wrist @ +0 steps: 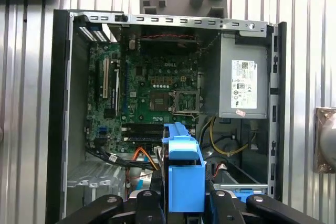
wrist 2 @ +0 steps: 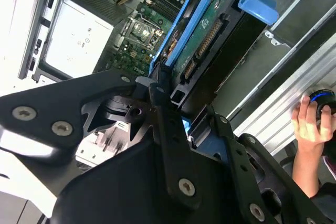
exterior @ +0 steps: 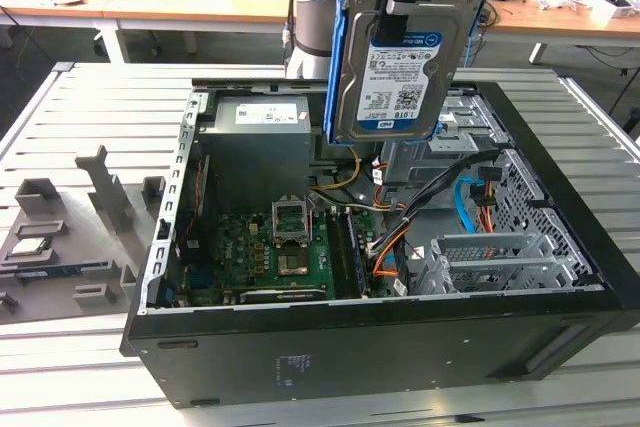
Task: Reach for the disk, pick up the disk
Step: 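Pick up the disk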
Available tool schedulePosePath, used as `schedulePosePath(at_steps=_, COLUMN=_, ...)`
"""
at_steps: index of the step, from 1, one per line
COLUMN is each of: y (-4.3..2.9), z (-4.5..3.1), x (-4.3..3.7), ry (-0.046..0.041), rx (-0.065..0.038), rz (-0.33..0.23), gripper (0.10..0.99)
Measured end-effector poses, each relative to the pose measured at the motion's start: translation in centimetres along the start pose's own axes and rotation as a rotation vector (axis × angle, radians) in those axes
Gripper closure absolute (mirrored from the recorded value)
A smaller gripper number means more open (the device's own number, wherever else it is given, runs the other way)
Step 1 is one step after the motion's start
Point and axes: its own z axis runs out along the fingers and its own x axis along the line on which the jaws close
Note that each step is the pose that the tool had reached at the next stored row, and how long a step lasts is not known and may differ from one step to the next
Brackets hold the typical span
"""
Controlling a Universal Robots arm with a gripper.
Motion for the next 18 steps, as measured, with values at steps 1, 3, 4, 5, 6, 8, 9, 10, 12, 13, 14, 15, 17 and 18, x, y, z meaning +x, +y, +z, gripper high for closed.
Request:
schedulePosePath(at_steps=1, y=0.01, z=0.0, x=0.2, ry=-0.0001, rx=0.0, rz=0.0, gripper=0.722)
schedulePosePath(at_steps=3, y=0.02, z=0.0, x=0.6, ry=-0.0001, rx=0.0, rz=0.0, gripper=0.722)
schedulePosePath(at_steps=4, y=0.03, z=0.0, x=0.8, ry=-0.0001, rx=0.0, rz=0.0, gripper=0.722)
schedulePosePath(at_steps=5, y=0.03, z=0.0, x=0.94, ry=-0.0001, rx=0.0, rz=0.0, gripper=0.722)
schedulePosePath(at_steps=6, y=0.04, z=-0.01, x=1.3, ry=0.0, rx=0.0, rz=0.0, gripper=0.722)
schedulePosePath(at_steps=8, y=0.06, z=-0.01, x=1.83, ry=-0.0001, rx=0.0, rz=0.0, gripper=0.722)
schedulePosePath(at_steps=9, y=0.07, z=-0.01, x=1.97, ry=-0.0001, rx=0.0, rz=0.0, gripper=0.722)
schedulePosePath(at_steps=10, y=0.07, z=-0.02, x=2.21, ry=0.0, rx=0.0, rz=0.0, gripper=0.722)
schedulePosePath(at_steps=12, y=0.08, z=-0.02, x=2.52, ry=0.0, rx=0.0, rz=0.0, gripper=0.722)
schedulePosePath(at_steps=13, y=0.09, z=-0.02, x=2.75, ry=0.0, rx=0.0, rz=0.0, gripper=0.722)
schedulePosePath(at_steps=14, y=0.1, z=-0.02, x=3.01, ry=0.0, rx=0.0, rz=0.0, gripper=0.722)
schedulePosePath(at_steps=15, y=0.1, z=-0.02, x=3.13, ry=-0.0001, rx=0.0, rz=0.0, gripper=0.722)
schedulePosePath(at_steps=17, y=0.12, z=-0.03, x=3.5, ry=0.0, rx=0.0, rz=0.0, gripper=0.722)
schedulePosePath(at_steps=18, y=0.12, z=-0.02, x=3.71, ry=0.0, rx=0.0, rz=0.0, gripper=0.722)
